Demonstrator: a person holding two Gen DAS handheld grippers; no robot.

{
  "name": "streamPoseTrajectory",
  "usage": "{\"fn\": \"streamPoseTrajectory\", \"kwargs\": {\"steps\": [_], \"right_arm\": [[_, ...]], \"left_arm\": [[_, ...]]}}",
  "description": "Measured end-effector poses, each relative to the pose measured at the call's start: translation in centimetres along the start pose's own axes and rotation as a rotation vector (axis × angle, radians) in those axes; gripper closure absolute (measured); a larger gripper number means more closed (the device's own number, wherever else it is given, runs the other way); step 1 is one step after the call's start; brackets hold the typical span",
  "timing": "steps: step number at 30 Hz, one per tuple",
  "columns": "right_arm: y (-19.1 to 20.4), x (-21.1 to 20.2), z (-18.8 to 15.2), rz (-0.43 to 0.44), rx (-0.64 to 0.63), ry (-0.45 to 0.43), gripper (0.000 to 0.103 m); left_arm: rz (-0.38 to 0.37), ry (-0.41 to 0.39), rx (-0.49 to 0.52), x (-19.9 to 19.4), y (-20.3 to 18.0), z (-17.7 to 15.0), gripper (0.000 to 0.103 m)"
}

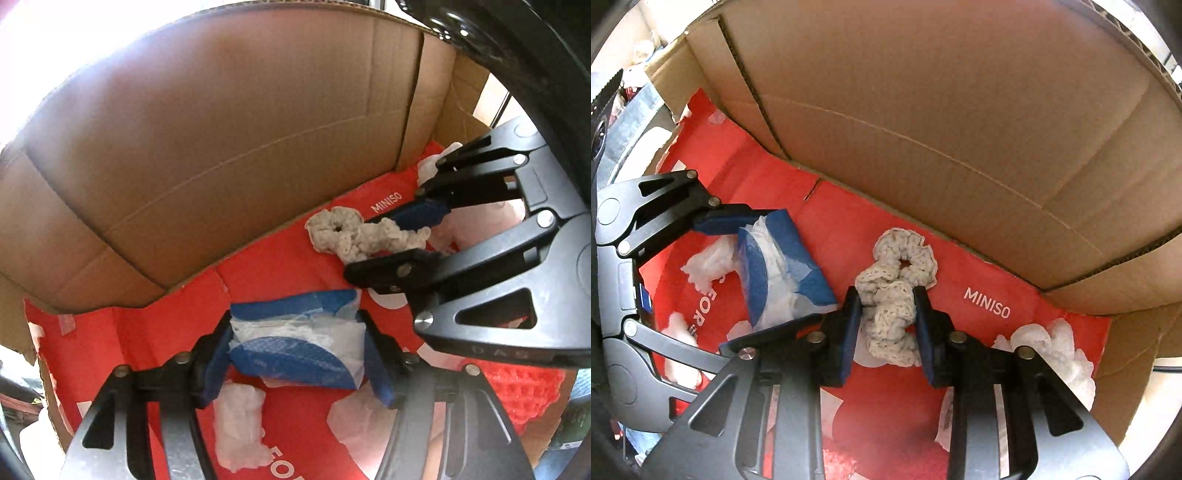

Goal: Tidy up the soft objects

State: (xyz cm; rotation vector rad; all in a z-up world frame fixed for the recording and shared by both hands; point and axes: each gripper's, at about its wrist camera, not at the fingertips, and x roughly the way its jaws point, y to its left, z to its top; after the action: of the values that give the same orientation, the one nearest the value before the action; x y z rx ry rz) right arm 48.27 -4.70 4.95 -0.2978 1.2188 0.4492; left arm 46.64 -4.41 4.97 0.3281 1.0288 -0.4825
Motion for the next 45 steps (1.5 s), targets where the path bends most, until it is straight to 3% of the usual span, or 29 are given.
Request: {"fn": "streamPoseTrajectory", "kwargs": {"steps": [13,16,25,37,45], "right_arm": [[0.9,1.1,0.6,-0.031,-0.003,0.013,0.069],[1.2,1.0,0.8,-0.045,-0.009,0.0,0.045],[1.4,0.0,1.2,-0.059,0.008,-0.021,0.045],[1.2,-6.1,-1.0,-0.086,0.067,-0.112,0.04],[-0.3,-11.7,-4.6,-0.112,0.12,-0.19,0.033]], "left_arm": [[0.009,-0.014,0.014,-0.5,-0.1,-0.1,0.026],[0.013,-0.015,0.019,-0.6,-0.1,-0.1,0.024],[0.025,-0.032,0.015,-1.4,-0.3,-0.5,0.02],[0.077,-0.119,-0.039,-6.4,0.3,-2.1,0.008],[0.13,-0.183,-0.1,-11.0,1.1,-5.8,0.001]]}}
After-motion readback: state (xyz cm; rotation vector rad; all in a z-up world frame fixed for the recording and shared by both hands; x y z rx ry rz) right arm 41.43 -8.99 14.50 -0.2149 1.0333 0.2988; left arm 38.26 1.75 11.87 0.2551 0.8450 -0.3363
